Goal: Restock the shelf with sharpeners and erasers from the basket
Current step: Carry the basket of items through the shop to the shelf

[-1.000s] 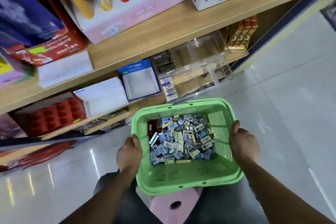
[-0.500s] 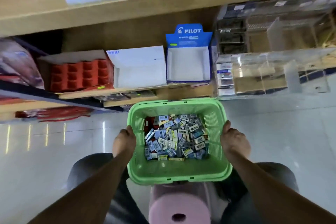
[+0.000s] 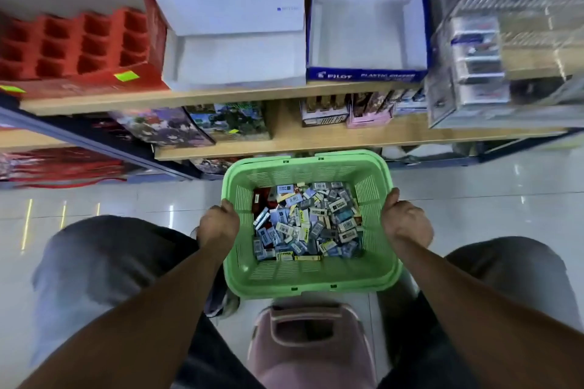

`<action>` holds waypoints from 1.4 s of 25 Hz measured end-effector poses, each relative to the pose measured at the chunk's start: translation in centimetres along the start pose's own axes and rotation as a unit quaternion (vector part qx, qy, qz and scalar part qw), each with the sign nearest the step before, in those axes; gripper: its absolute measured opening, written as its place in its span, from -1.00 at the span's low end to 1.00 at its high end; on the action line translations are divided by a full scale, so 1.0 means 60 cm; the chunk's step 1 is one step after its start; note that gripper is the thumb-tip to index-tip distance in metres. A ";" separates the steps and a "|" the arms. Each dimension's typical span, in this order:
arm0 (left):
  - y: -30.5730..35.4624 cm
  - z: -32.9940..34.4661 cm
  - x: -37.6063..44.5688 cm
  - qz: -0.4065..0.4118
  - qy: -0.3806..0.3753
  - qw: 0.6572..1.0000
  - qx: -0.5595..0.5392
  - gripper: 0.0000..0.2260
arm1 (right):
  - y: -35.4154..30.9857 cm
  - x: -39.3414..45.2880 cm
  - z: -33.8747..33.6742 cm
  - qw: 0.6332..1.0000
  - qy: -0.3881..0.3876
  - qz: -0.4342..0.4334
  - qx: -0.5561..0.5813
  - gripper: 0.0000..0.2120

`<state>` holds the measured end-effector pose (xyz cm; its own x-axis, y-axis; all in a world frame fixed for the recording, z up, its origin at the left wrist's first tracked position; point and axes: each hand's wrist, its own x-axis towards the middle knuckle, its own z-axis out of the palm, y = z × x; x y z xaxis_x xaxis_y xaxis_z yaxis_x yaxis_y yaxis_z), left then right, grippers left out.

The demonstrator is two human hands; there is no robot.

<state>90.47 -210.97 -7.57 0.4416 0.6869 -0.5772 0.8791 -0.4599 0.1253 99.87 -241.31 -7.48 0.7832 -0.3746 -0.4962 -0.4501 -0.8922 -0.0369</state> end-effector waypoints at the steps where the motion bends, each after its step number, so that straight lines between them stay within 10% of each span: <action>1: 0.002 0.011 0.007 0.004 -0.006 1.000 0.015 -0.55 | 0.001 0.008 0.013 1.000 0.001 0.002 -0.007 -0.23; 9: 0.013 0.080 0.083 -0.019 0.009 1.000 0.002 -0.42 | 0.006 0.059 0.079 0.995 -0.013 -0.040 -0.086 -0.50; 17: -0.006 0.114 0.133 0.046 0.031 0.996 0.073 -0.50 | 0.003 0.062 0.143 0.992 0.042 0.092 0.078 -0.23; 26: -0.023 0.110 0.115 0.119 0.008 0.991 0.068 -0.58 | -0.003 0.046 0.156 0.981 0.051 0.069 0.172 -0.42; 31: -0.002 0.098 0.071 0.096 0.061 0.992 0.057 -0.55 | -0.008 0.019 0.158 0.989 0.130 -0.073 0.025 -0.52; 35: 0.022 0.112 0.047 0.322 0.148 0.913 0.202 -0.48 | -0.060 -0.005 0.178 0.946 0.143 -0.284 -0.059 -0.60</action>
<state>91.65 -213.40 -14.44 0.9254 0.2949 -0.2380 0.3084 -0.9510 0.0207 96.67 -235.30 -16.42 0.9759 0.1361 -0.1707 0.1163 -0.9858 -0.1211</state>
